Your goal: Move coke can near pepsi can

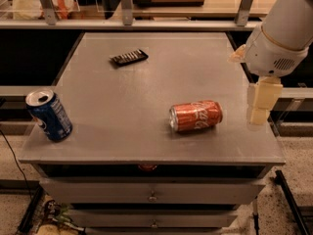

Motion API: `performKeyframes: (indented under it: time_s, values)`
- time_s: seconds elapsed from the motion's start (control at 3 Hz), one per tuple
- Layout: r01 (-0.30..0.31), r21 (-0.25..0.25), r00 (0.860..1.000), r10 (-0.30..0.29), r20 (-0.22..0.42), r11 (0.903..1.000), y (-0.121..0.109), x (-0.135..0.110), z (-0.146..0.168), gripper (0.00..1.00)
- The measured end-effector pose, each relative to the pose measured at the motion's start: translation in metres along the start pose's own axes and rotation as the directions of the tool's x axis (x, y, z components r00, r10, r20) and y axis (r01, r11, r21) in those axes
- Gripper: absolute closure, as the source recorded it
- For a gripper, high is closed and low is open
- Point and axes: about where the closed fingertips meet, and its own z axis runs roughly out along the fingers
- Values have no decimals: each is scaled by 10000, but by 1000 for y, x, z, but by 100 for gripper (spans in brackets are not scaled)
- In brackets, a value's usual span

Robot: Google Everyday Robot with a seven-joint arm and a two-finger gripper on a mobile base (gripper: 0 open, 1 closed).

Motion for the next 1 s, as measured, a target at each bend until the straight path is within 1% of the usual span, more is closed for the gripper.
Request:
performKeyframes:
  time_s: [0.33, 0.67, 1.0]
  values:
    - [1, 1, 10000, -1, 2, 10000, 0, 0, 0, 0]
    - [204, -31, 9975, -201, 676, 9998, 3, -13, 6, 0]
    - [632, -191, 9878, -599, 1441, 9978, 7, -37, 23, 0]
